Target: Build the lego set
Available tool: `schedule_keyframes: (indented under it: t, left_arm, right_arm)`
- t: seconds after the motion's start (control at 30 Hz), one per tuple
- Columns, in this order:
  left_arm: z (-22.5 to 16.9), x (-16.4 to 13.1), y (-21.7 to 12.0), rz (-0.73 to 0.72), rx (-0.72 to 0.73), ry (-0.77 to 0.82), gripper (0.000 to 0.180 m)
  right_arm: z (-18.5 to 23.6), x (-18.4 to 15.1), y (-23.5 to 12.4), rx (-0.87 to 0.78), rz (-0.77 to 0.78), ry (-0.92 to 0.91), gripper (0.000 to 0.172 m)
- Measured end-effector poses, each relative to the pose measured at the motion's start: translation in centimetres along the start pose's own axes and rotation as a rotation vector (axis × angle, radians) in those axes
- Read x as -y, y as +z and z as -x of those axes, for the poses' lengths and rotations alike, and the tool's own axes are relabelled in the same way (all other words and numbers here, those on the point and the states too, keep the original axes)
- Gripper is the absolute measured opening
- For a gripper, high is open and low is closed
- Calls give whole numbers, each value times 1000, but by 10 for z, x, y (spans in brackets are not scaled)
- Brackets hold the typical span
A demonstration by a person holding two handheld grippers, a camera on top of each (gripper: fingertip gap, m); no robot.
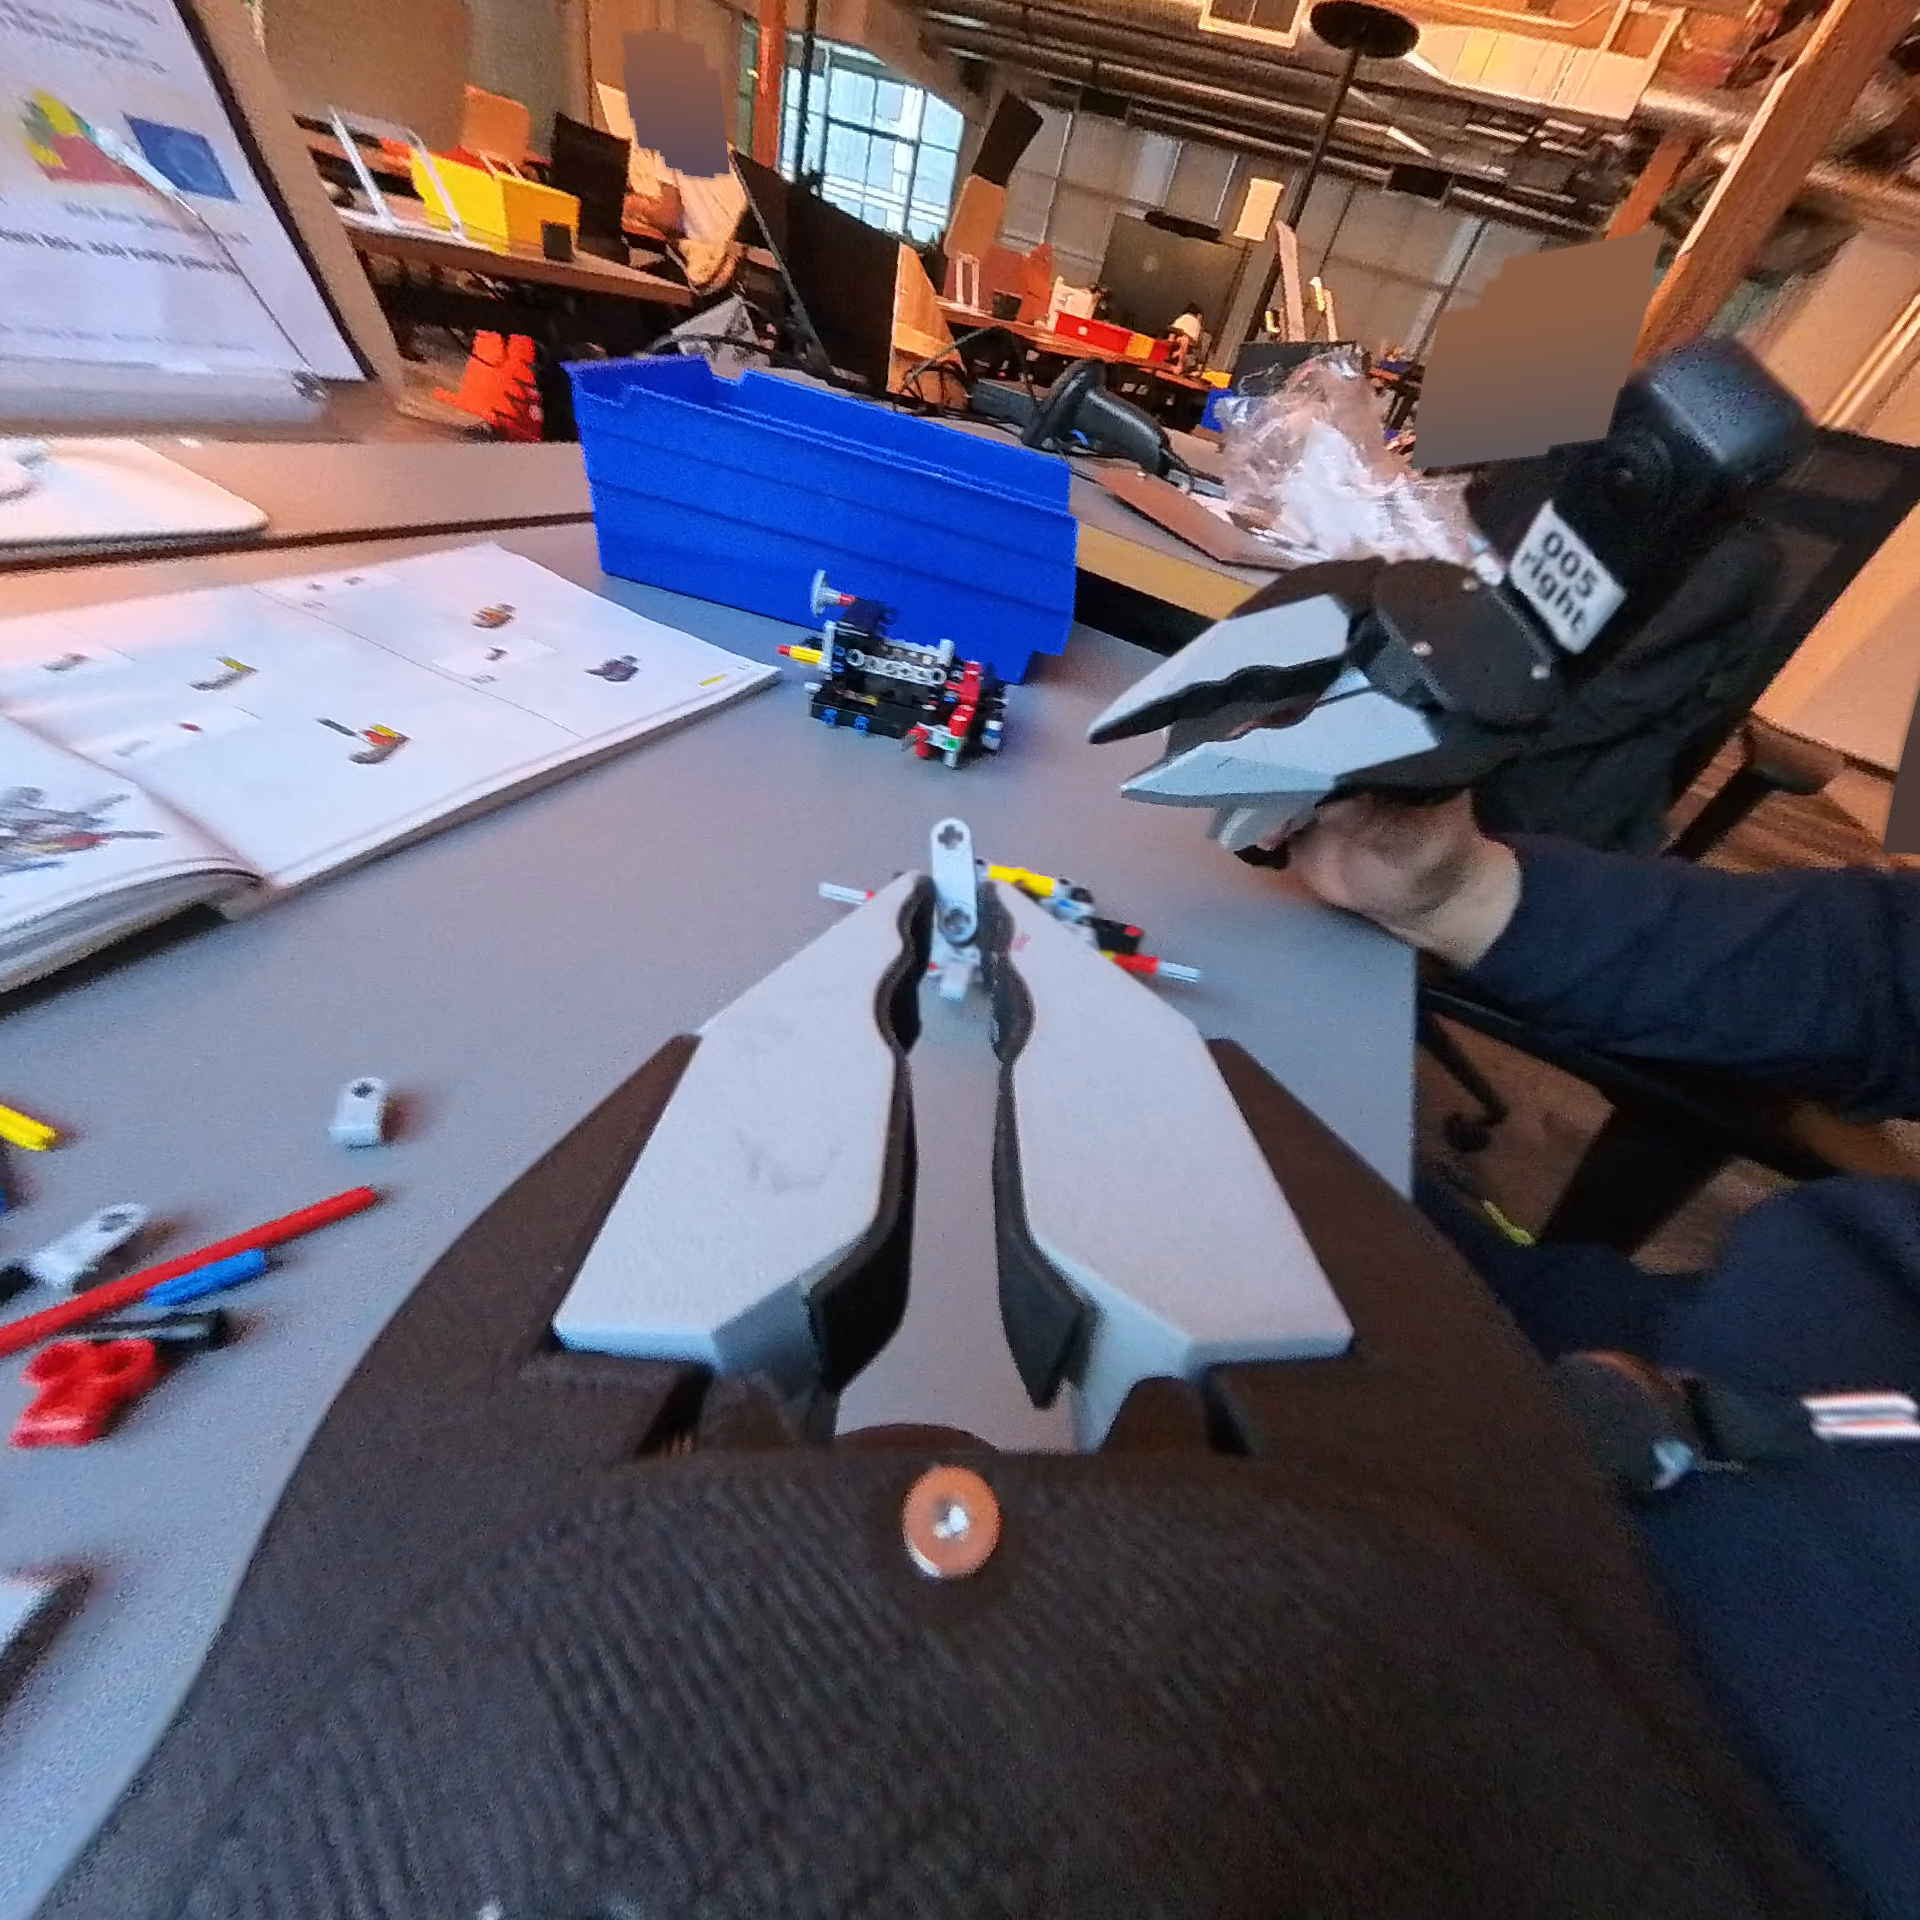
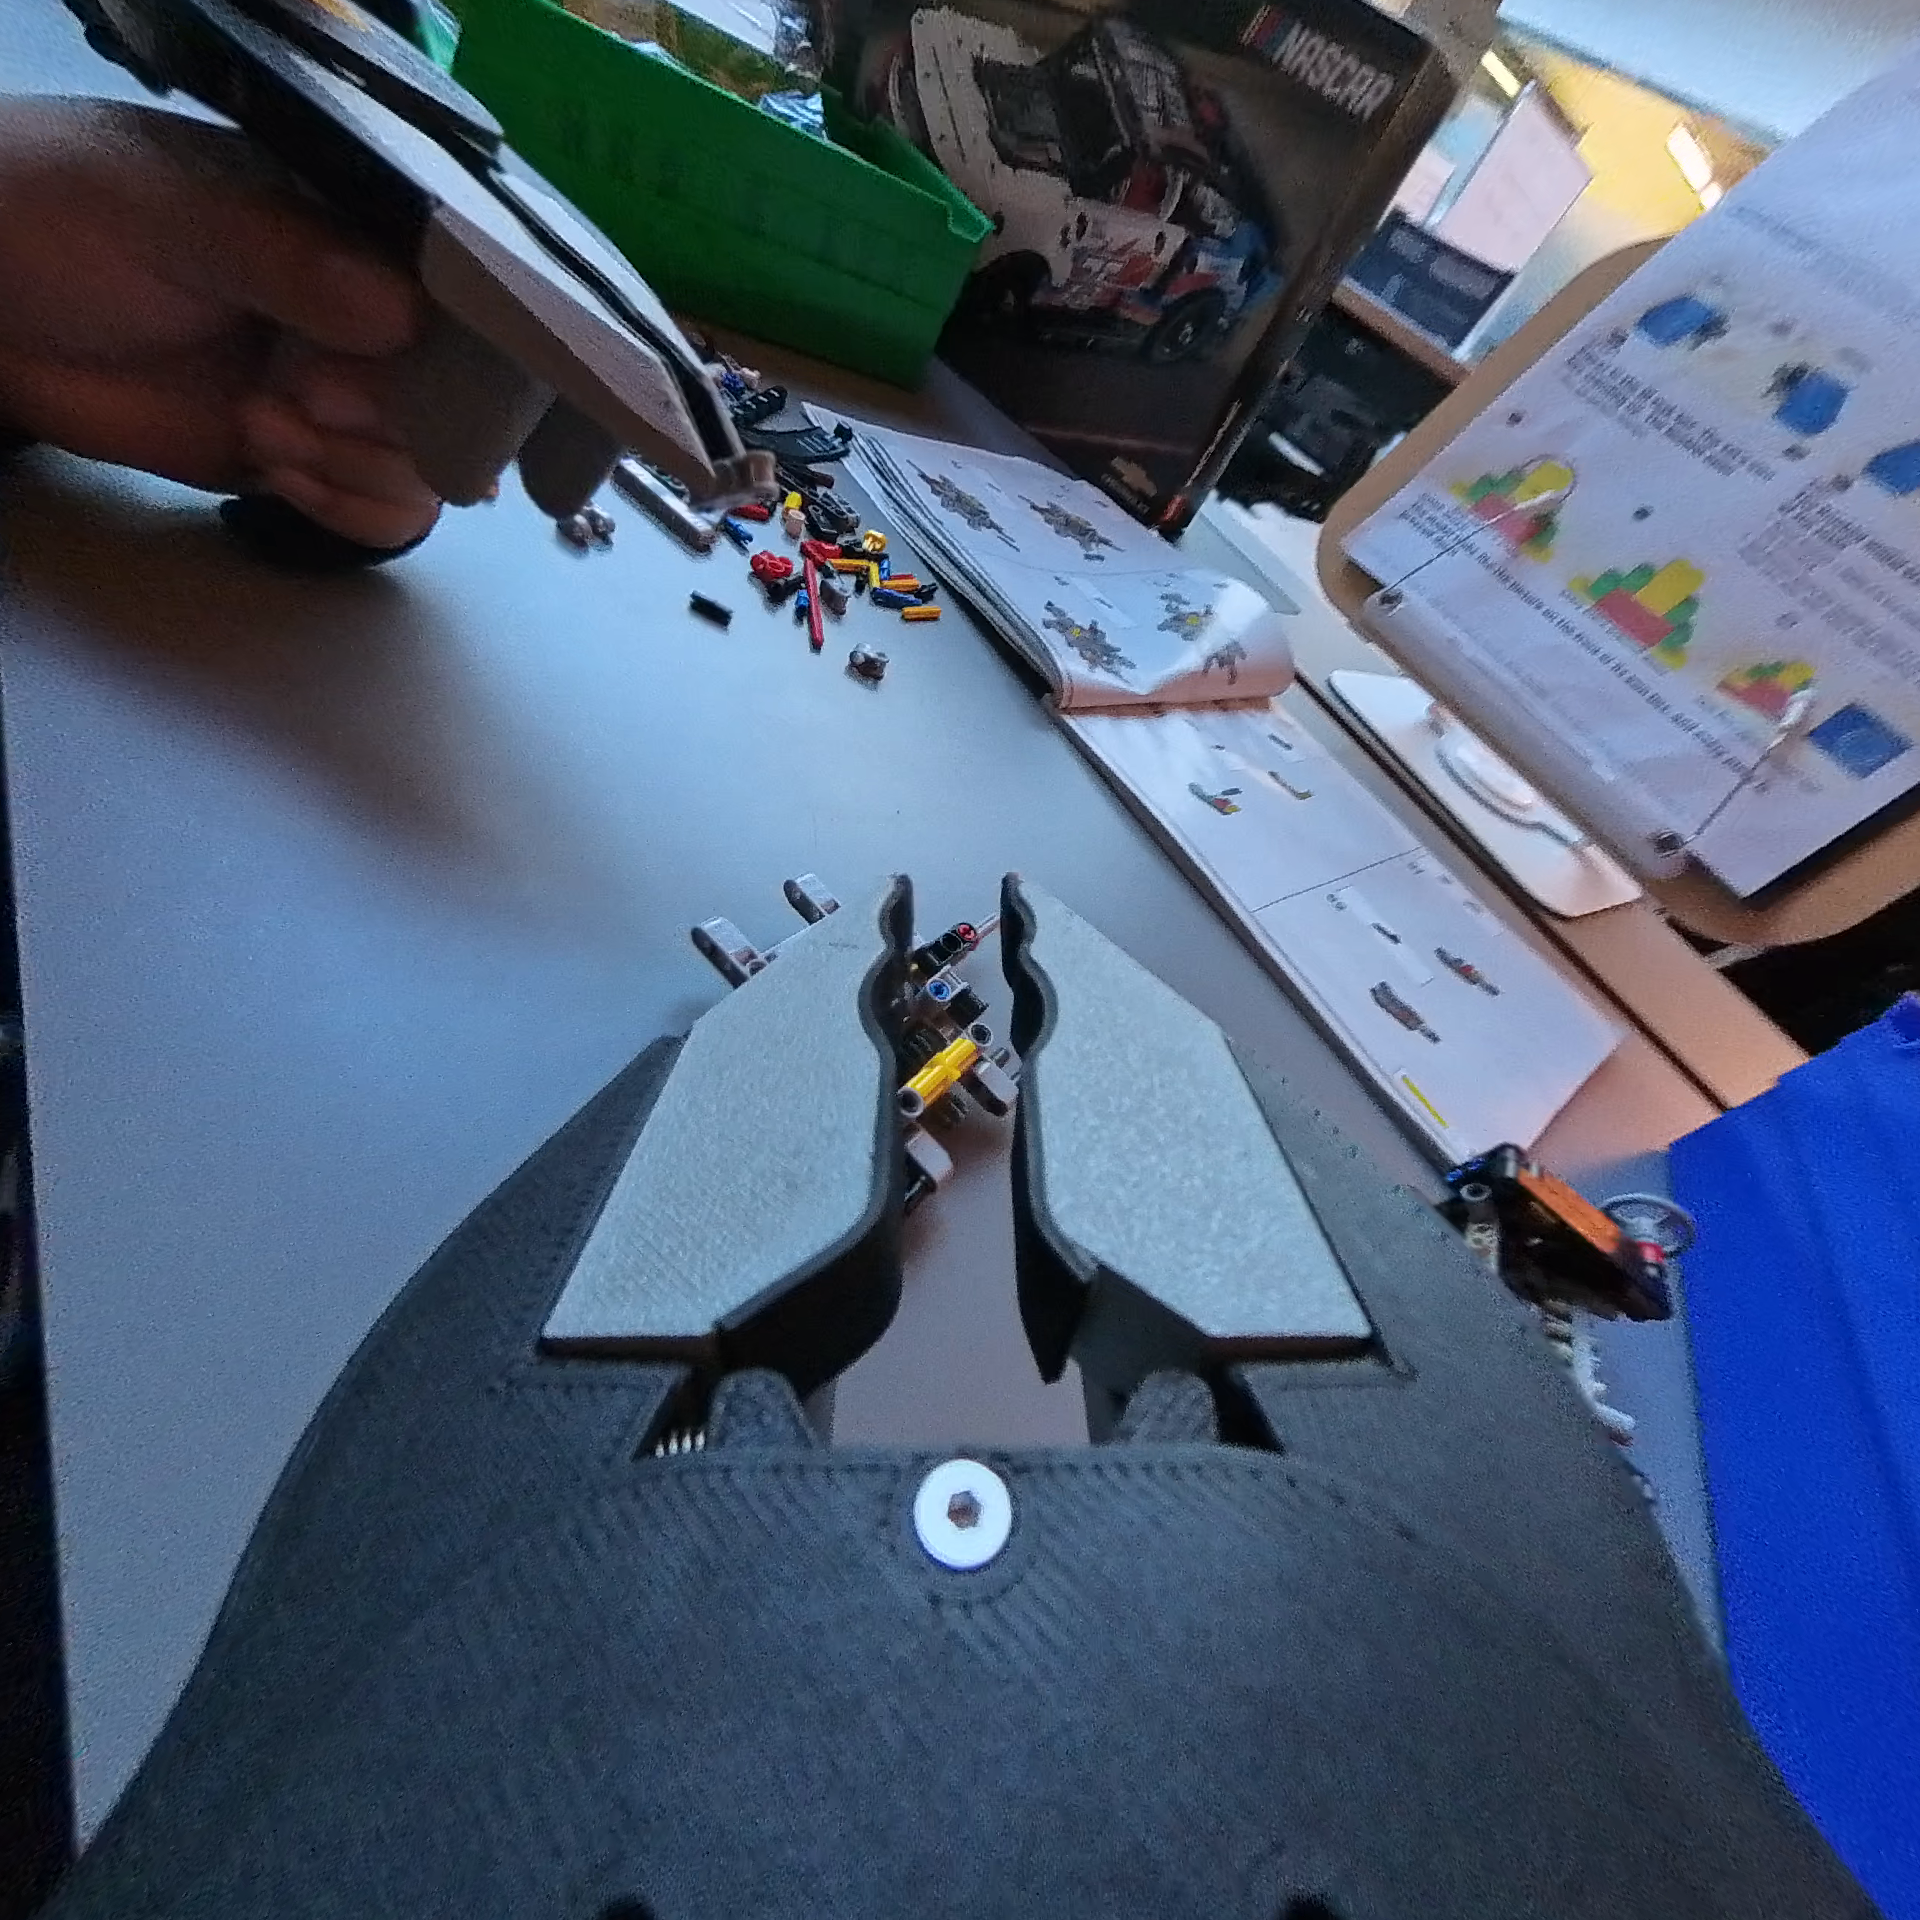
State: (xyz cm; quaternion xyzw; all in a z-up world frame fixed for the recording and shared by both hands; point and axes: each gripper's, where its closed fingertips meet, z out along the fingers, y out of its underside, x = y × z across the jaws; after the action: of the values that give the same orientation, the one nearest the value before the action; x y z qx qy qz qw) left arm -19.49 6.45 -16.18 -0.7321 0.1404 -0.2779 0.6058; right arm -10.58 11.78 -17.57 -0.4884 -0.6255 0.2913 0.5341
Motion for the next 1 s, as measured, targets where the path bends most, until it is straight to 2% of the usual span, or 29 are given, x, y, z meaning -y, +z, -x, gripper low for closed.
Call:
schedule_keyframes:
  t: [0.2,0.5,0.57,0.77,0.83,1.0]
  left_arm:
    - [-40,-11,15,38,-144,-129,6]
    - [-56,-24,30,125,-163,-98,6]
    - [-51,-24,29,127,-124,-28,6]
    - [-23,-31,16,194,83,341,6]
    - [-21,-30,14,192,101,385,6]
    - [-22,-32,16,200,85,379,5]
  right_arm:
    - [16,1,-14,-2,-5,-7,15]
    - [37,-14,-28,7,62,-20,16]
    - [34,-17,-29,4,69,-3,16]
    - [28,-19,-29,20,63,73,16]
    - [29,-21,-27,25,78,64,18]
    - [32,-27,-23,14,123,26,18]
